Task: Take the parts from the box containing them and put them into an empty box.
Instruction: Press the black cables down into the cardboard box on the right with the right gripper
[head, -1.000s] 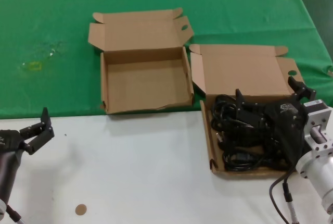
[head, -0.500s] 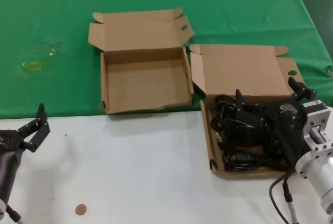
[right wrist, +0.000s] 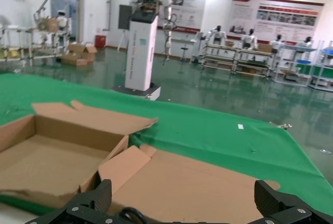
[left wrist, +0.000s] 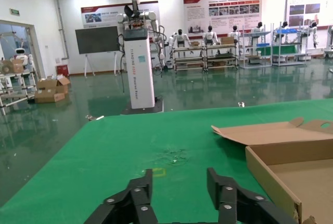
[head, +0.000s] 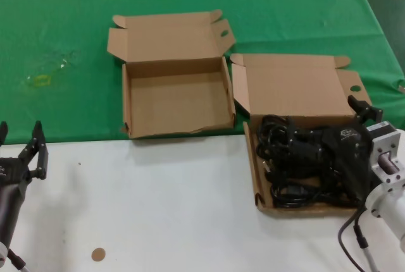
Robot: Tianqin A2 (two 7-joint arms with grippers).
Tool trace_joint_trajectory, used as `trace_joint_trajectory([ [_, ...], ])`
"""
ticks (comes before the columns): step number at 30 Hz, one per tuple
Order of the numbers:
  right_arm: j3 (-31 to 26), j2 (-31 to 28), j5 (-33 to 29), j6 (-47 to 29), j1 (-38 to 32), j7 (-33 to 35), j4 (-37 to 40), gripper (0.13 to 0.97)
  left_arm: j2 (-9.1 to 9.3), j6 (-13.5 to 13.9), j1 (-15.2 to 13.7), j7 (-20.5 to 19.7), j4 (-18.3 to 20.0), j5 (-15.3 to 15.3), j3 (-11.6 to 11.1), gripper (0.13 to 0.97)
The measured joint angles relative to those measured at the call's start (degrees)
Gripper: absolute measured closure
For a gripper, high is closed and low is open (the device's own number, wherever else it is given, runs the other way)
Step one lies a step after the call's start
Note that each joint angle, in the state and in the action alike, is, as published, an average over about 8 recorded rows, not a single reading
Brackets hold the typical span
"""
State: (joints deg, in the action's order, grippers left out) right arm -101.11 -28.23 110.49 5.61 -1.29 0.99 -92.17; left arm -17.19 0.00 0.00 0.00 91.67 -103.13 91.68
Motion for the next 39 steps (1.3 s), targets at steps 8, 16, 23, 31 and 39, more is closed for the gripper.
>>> trace_joint_trajectory([
  [8,-4.56,-6.50,3.61,1.06,-0.53,0.82,-0.86,0.129,0.00,0.00,0.00,0.00,0.00,0.00,0.00,0.734],
  [16,-8.70,-14.57,8.77,1.76,-1.02,0.01,-3.13,0.129,0.00,0.00,0.00,0.00,0.00,0.00,0.00,0.863],
  [23,-10.19,-17.94,10.27,2.03,-0.27,-0.18,-4.82,0.129,0.00,0.00,0.00,0.00,0.00,0.01,0.00,0.937],
  [31,-17.49,-21.99,15.62,5.58,-2.14,3.10,-6.52,0.129,0.00,0.00,0.00,0.00,0.00,0.01,0.00,0.945],
  [39,-20.40,-25.55,20.55,6.83,-3.45,3.51,-7.56,0.129,0.00,0.00,0.00,0.00,0.00,0.00,0.00,0.953],
])
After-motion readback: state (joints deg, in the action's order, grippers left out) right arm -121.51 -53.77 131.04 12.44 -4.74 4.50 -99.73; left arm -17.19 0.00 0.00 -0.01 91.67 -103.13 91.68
